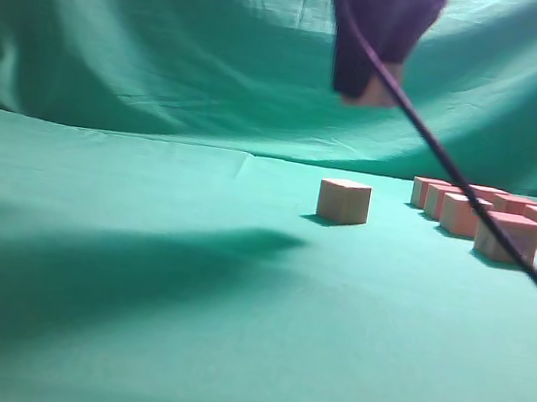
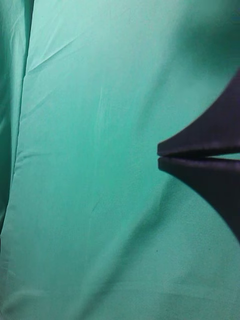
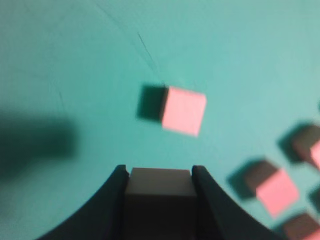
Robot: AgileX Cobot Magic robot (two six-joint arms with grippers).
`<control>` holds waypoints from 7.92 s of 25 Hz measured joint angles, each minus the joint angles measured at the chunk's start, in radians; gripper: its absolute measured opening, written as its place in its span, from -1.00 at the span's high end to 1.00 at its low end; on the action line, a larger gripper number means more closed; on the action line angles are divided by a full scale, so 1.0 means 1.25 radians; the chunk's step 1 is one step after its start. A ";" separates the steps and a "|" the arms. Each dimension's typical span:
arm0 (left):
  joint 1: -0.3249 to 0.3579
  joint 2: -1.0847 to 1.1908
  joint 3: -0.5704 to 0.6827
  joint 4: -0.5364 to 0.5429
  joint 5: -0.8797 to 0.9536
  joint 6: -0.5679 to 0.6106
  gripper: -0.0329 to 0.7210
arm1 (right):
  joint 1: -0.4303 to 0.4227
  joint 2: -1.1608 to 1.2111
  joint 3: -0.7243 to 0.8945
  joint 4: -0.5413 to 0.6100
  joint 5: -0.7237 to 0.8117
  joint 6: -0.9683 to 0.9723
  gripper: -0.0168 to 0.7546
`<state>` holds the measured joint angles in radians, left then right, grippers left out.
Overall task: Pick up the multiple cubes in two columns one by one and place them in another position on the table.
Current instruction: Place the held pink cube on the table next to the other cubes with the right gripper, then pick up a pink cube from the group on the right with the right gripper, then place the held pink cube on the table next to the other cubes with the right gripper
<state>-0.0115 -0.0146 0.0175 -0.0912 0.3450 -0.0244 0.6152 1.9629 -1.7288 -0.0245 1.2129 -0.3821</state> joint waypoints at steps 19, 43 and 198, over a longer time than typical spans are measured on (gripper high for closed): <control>0.000 0.000 0.000 0.000 0.000 0.000 0.91 | 0.021 0.246 -0.206 0.025 -0.122 -0.376 0.27; 0.000 0.000 0.000 0.000 0.000 0.000 0.91 | 0.008 0.283 -0.209 0.049 -0.098 -0.395 0.27; 0.000 0.000 0.000 0.000 0.000 0.000 0.91 | 0.063 0.305 -0.689 -0.078 0.040 0.478 -0.35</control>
<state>-0.0115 -0.0146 0.0175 -0.0912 0.3450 -0.0244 0.6944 2.3437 -2.5906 -0.1217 1.2631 0.2154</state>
